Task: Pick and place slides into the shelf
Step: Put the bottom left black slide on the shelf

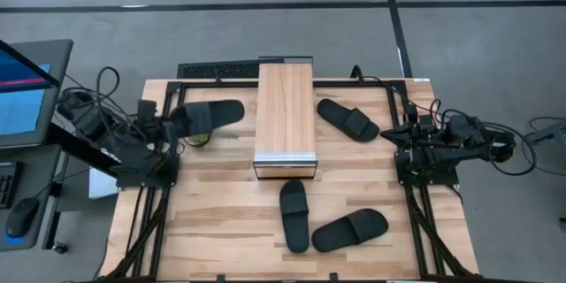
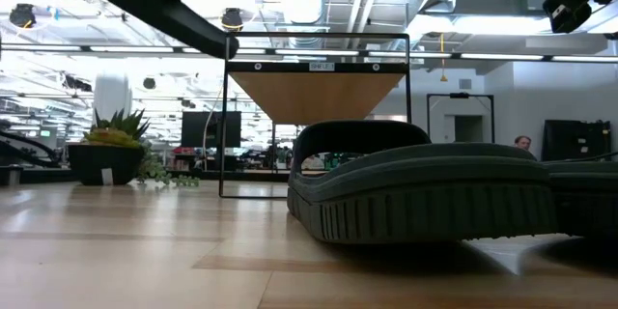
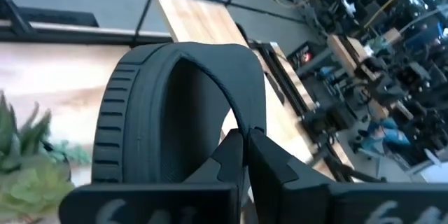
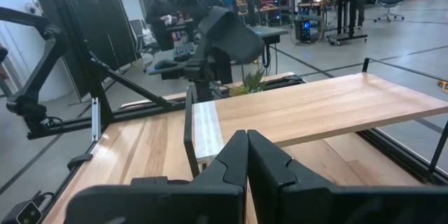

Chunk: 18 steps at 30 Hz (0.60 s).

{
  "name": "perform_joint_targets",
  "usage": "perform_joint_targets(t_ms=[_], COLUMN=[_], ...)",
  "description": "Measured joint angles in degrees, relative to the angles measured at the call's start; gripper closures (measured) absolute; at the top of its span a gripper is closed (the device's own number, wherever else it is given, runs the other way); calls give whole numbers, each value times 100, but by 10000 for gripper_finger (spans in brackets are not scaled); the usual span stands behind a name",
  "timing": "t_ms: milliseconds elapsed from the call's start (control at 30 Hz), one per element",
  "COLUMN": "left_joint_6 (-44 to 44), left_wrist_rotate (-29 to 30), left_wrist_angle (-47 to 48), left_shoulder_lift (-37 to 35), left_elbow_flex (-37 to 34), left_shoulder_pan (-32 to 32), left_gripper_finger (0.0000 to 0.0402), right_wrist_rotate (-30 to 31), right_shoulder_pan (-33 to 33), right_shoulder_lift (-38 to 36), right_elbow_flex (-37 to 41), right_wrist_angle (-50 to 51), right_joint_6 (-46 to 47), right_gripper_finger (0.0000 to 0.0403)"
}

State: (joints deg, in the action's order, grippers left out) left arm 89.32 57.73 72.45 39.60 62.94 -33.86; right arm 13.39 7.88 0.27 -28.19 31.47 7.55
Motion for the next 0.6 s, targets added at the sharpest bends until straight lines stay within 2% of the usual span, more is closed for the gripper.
perform_joint_targets(t_ms=[133,367,600], left_joint_6=[-669,-2513,-4238], left_wrist_rotate=[5,-21,-594], left_wrist_angle=[-428,-1787,-3229], left_shoulder_lift=[-201,-481,-489], left_elbow_flex=[0,0,0], left_shoulder_pan=[300,944,1737], left_gripper_finger=[401,401,401], right_wrist_rotate=[0,2,0], right_shoulder_pan=[0,0,2], right_shoulder_lift=[0,0,0], right_elbow_flex=[-2,-2,0], right_wrist_angle=[0,-1,1], right_joint_6=[0,0,0], right_gripper_finger=[403,403,403])
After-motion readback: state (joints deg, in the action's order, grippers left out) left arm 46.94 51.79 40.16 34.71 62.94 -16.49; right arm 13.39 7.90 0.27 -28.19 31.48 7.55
